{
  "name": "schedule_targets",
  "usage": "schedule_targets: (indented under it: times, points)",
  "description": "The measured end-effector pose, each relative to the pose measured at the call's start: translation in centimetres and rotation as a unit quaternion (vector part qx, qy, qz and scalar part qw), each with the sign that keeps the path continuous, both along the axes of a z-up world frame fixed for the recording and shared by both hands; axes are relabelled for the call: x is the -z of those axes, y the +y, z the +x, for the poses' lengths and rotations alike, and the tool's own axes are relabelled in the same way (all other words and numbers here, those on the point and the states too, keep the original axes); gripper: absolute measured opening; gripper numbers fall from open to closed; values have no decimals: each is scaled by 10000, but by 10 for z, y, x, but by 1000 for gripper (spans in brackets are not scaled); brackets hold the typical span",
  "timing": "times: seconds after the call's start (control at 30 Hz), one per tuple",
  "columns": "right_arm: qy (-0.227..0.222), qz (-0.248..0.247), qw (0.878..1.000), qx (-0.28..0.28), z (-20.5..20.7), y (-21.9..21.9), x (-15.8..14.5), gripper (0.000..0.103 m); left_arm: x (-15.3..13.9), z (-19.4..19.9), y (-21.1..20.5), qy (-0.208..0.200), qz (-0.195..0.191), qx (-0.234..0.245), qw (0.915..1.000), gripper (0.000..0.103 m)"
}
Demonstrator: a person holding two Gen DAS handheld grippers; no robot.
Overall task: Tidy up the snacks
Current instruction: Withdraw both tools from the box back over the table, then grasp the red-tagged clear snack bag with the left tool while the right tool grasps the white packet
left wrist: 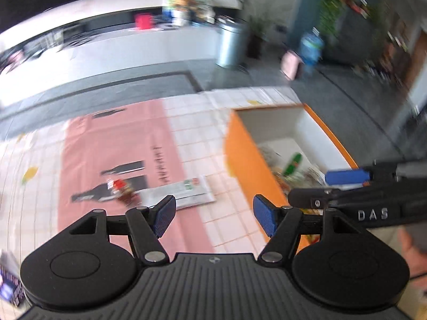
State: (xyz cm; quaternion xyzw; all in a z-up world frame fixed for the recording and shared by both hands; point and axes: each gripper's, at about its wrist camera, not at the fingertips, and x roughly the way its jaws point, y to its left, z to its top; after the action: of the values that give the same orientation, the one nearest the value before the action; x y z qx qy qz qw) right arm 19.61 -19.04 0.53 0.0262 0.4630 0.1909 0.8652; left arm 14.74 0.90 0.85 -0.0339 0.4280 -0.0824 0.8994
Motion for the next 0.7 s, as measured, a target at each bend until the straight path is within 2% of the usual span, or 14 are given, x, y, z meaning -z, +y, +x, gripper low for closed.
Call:
schedule_targets:
  times: [0.13,0.3,0.47,0.7]
  points:
    - [-207,335,9992,50,-11,29,11,74,4,-11,35,3,-70,-616,9981,78]
    - [-293,608,9976,164,-21,59,34,74,16,-18,66,41,-86,-915,9958,78]
    - [-280,492,9978,339,-21,84,63,76,30,-17,87,92,-219,-1127,9934,78]
    - [12,239,9987,450,2,111,103,76,59,4,108,259,-431,-1210,9914,78]
